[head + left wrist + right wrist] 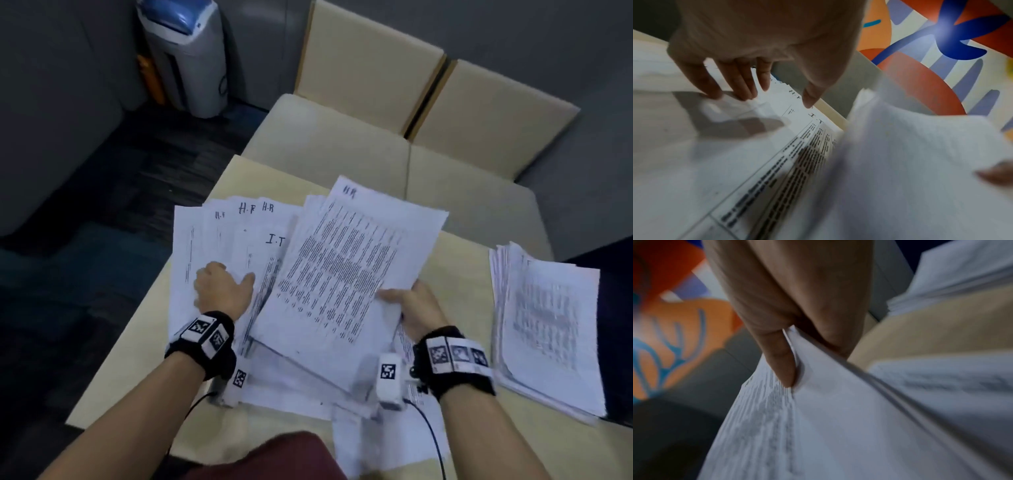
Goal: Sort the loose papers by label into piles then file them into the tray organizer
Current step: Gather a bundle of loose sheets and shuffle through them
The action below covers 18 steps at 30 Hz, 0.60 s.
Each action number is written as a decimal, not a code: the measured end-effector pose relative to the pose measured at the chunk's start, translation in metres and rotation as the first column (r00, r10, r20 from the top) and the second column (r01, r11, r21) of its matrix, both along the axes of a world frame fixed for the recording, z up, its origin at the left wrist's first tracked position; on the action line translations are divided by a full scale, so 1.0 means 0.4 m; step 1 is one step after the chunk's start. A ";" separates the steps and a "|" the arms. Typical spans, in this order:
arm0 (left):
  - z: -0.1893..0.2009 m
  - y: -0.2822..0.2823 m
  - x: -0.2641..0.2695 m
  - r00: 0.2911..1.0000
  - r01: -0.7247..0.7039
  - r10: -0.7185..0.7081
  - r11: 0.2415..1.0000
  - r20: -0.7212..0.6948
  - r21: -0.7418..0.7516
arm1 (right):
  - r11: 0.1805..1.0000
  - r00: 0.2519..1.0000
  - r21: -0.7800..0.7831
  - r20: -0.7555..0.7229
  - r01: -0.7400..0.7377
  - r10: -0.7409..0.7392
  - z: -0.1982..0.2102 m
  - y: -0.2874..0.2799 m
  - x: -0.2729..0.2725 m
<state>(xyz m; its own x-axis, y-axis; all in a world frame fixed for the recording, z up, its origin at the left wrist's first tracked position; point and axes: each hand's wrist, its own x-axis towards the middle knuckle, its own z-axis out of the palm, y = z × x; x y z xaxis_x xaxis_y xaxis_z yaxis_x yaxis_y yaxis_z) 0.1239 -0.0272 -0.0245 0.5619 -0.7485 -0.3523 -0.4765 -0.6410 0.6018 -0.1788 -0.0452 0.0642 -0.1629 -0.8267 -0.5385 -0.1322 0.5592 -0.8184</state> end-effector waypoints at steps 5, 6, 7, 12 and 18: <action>-0.007 0.008 0.030 0.998 -0.055 0.055 0.998 -0.030 0.010 | 0.974 0.995 0.211 -0.076 0.084 -0.070 -0.180 0.034 0.067; -0.014 0.011 0.035 0.998 -0.044 0.044 0.999 -0.041 0.012 | 0.973 0.993 0.213 -0.082 0.095 -0.079 -0.180 0.034 0.080; -0.019 0.014 0.036 0.998 -0.030 0.031 0.999 -0.061 0.019 | 0.976 0.994 0.198 -0.079 0.088 -0.074 -0.176 0.032 0.092; -0.012 0.024 0.012 0.979 0.118 -0.113 0.993 -0.171 0.016 | 0.978 0.994 0.207 0.107 0.000 -0.022 -0.197 0.006 0.152; 0.021 0.033 -0.008 0.886 0.218 -0.261 0.964 -0.383 -0.152 | 0.957 0.988 0.280 0.149 -0.071 0.030 -0.200 0.019 0.181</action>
